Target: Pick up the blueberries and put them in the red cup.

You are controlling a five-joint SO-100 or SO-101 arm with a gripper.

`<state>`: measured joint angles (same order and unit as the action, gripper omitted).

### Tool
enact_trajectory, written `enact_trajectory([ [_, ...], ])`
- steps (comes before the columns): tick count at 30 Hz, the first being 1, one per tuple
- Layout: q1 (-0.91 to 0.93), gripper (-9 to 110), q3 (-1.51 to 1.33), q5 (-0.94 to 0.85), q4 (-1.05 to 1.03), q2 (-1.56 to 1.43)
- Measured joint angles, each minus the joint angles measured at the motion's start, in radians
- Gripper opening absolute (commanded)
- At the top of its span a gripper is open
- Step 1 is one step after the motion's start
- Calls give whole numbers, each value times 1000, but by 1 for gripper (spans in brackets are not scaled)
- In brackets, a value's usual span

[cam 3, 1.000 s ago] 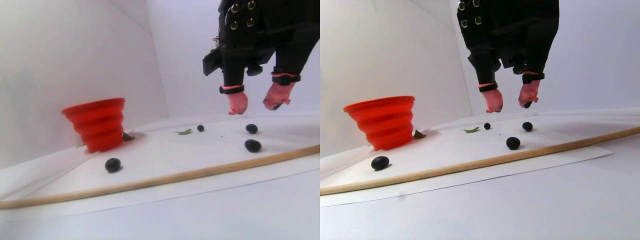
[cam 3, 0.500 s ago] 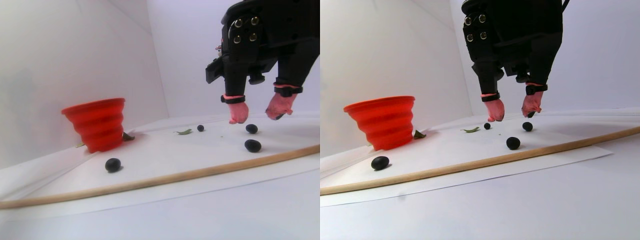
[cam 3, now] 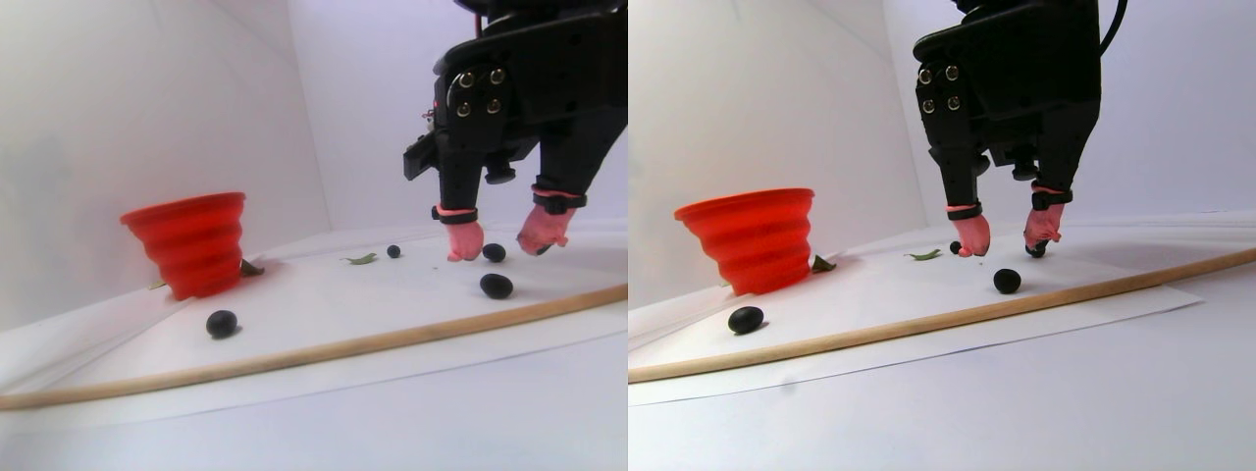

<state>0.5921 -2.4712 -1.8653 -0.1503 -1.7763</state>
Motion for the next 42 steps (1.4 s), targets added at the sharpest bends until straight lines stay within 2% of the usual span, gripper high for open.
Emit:
enact_trajectory([
  [42,-18,17,46,15,129,192],
])
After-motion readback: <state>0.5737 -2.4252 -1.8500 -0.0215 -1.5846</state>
